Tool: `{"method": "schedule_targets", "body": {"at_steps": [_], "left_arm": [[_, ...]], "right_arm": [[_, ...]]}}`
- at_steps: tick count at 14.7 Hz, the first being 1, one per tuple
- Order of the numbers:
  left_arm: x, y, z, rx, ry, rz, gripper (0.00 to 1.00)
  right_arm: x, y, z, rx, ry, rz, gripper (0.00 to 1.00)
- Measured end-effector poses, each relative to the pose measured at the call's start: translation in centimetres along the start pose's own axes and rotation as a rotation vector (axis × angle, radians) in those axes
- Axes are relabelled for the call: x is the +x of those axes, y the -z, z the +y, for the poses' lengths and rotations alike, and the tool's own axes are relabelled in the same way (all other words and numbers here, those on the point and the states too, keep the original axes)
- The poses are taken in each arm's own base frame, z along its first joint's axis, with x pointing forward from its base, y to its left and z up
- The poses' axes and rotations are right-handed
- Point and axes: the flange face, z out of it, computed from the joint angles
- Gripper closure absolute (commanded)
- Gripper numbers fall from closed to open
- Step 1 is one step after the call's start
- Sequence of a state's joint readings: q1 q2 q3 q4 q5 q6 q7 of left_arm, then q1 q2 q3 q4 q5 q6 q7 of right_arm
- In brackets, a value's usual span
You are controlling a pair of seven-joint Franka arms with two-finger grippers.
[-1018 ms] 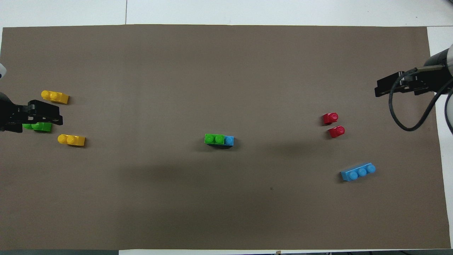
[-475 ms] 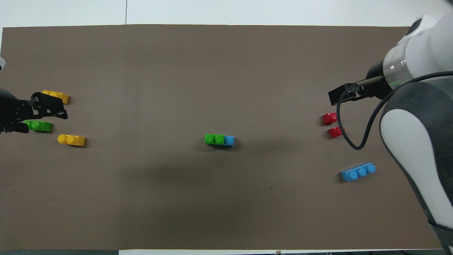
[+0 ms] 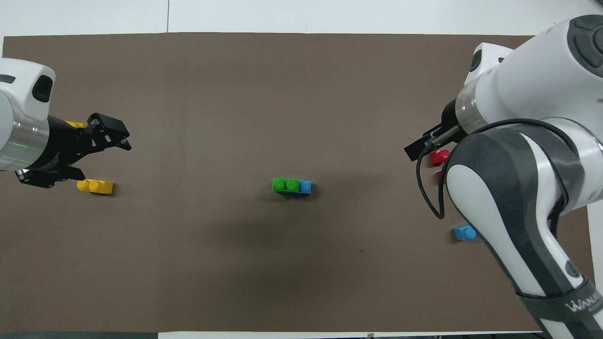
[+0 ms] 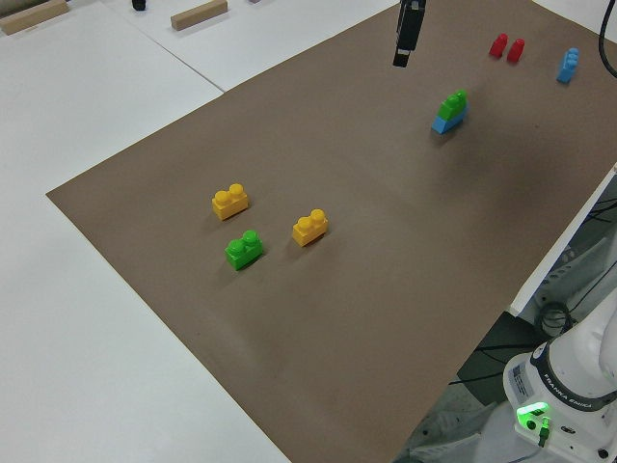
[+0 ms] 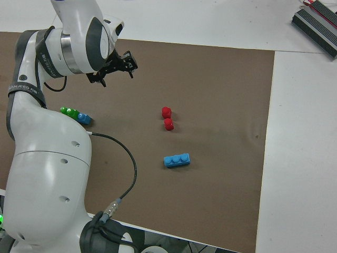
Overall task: Remove green block with left arm and hold with right
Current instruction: 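Reach the left gripper and the right gripper toward the green-blue block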
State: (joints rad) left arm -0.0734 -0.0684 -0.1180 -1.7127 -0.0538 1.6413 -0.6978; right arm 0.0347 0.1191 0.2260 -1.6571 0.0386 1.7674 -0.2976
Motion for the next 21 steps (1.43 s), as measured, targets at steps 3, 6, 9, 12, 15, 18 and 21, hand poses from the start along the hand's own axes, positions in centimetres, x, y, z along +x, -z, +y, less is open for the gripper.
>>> {"method": "schedule_targets", "body": {"at_steps": [3,6,9,12,15,18,21], "left_arm": [[-0.7,0.2,0.6,-0.001,0.034,0.003,0.00],[-1.6,0.3,1.2,0.003,0.053,-0.001,0.00],[-2.5,0.1,1.8,-0.001,0.105,-0.031,0.00],[-3.3,0.0,2.4,-0.009,0.220,-0.048,0.00],[-6.1,-0.8,4.4,-0.001,0.340,-0.051,0.00],[-9.2,-1.9,6.8,-0.041,0.519,-0.025,0.00],[-11.3,-3.0,8.5,-0.086,0.697,-0.014,0.00]], "right_arm": [[0.5,-2.0,-2.1,0.008,0.143,-0.008,0.00],[1.2,-3.0,-3.3,0.020,0.352,0.044,0.00],[1.0,-5.3,-2.9,0.065,0.530,0.093,0.00],[0.9,-7.9,-2.6,0.049,0.633,0.133,0.00],[1.3,-10.0,-4.6,0.027,0.727,0.183,0.00],[1.4,-12.6,-7.3,0.037,0.762,0.262,0.00],[1.2,-14.1,-8.1,0.088,0.755,0.350,0.00]]}}
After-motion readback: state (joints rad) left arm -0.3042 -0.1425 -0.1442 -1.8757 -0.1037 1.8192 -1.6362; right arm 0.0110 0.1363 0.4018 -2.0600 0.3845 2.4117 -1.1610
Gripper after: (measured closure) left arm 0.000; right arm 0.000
